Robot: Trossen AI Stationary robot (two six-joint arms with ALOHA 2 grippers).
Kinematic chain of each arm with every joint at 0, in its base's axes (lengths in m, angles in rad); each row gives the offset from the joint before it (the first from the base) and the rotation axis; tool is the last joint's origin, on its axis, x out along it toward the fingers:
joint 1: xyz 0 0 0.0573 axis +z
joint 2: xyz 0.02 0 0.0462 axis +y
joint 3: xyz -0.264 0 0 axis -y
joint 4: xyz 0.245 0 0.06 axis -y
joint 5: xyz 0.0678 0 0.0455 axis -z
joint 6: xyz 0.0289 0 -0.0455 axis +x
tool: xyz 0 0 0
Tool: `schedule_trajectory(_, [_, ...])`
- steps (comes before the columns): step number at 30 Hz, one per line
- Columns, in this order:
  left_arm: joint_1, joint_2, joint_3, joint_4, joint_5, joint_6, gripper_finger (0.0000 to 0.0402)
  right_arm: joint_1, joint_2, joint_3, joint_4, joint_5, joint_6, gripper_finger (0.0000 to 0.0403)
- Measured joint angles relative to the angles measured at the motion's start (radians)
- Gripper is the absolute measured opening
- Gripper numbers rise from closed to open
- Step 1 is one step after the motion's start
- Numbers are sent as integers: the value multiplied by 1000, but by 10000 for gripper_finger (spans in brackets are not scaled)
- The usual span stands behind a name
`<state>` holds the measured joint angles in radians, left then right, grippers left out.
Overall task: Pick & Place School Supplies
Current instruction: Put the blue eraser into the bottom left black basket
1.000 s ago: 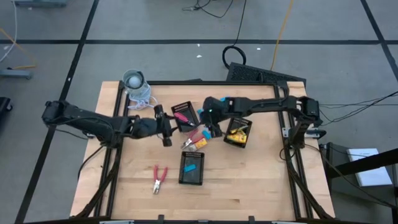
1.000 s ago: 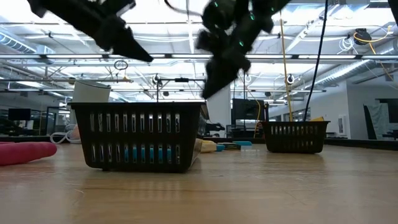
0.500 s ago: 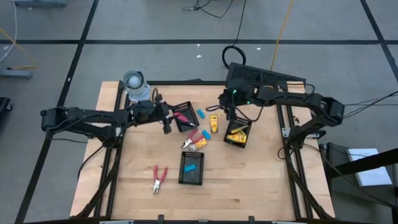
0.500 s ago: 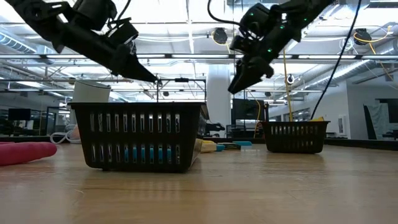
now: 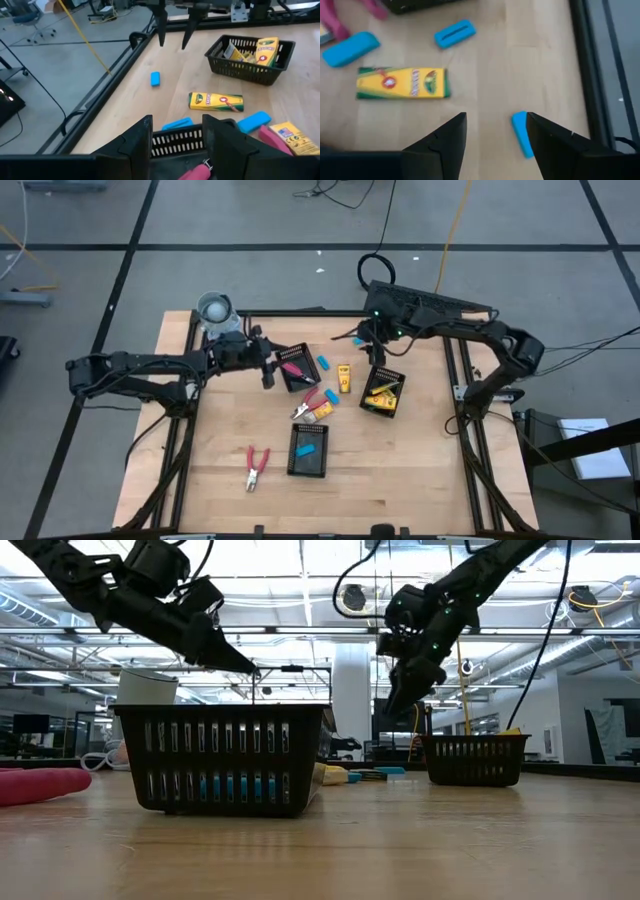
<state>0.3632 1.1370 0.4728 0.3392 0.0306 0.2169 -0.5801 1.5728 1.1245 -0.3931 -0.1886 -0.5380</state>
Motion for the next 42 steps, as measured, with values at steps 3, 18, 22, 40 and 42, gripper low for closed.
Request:
schedule_trajectory(3, [11,0,0,10,30,0,177,-14,37,34,-21,-21,2,183])
schedule_trajectory(18, [18,0,0,11,51,10,177,-98,290,270,-270,-23,-24,192])
schedule_trajectory(22, [19,0,0,11,57,18,177,-122,317,270,-269,14,-31,214])
schedule_trajectory(40, [20,0,0,27,75,34,177,-138,341,309,-276,31,-58,233])
schedule_trajectory(42, [20,1,0,30,77,33,177,-138,347,309,-271,31,-58,233])
